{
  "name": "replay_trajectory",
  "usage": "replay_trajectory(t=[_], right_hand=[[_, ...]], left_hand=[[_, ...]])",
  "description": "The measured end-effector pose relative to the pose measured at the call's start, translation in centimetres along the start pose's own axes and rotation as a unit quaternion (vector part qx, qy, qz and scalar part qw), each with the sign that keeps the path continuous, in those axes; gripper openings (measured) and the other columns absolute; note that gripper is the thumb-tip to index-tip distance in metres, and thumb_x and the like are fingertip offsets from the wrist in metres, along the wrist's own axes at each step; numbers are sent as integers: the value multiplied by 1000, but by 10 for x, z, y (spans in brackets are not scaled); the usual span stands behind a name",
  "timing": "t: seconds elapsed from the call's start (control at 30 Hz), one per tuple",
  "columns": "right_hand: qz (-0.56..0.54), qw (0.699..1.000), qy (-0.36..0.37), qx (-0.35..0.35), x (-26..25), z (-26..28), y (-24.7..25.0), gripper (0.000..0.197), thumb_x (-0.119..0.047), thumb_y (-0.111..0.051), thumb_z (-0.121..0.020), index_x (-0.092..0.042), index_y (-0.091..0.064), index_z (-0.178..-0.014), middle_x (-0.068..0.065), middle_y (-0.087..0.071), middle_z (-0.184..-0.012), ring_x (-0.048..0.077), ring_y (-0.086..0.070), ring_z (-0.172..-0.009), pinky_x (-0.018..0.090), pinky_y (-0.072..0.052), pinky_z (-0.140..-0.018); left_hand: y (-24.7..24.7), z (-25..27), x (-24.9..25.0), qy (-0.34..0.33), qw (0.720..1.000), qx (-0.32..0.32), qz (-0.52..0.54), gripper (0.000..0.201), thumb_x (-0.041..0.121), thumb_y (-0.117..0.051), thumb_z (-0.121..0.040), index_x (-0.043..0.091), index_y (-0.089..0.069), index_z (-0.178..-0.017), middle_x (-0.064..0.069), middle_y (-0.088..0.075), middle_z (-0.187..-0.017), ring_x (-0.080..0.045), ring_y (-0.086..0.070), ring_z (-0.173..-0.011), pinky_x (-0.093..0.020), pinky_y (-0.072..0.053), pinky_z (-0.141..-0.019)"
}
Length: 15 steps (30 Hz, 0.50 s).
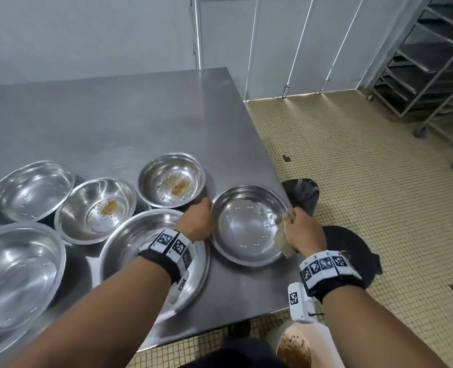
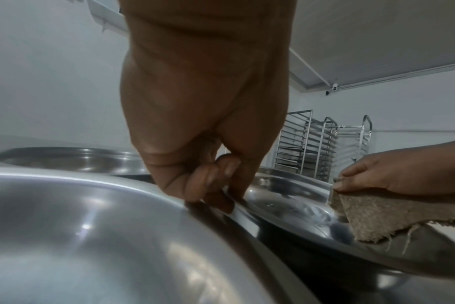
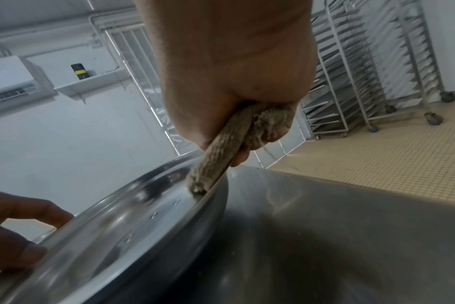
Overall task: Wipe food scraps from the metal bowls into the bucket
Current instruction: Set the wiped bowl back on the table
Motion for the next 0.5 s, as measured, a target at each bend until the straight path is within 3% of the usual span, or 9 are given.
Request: replay_trajectory(t=[0.27,0.5], right_hand=[[66,996,47,-30,-9,-49,1,33,-43,-34,-107,-16,-48,-121,15,-70,-110,37,-67,-101,47,-55,-86],[51,995,67,-53,-10,-64,0,35,-43,-32,-108,-16,-46,-124,17,-68,-110,39,-66,-101,49,-55,-87]], left_hand=[[-1,-30,11,43,999,17,-26,23,22,-46,-105,8,-53,-121,-15,-71,-107,-33,-72,-89,-47,-60,-84],[2,-37,17,52,997,30,-48,23,16,-49,-102,11,-53,-124,-10,-70,-102,-29,-67,-89,-38,-54,-78]])
Point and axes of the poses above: each hand's wrist, its own z-axis away from the middle knuckle, its own y-axis out of the back of the hand, x = y × z, the point moved 2 cm from there along -z, towards the middle knuckle
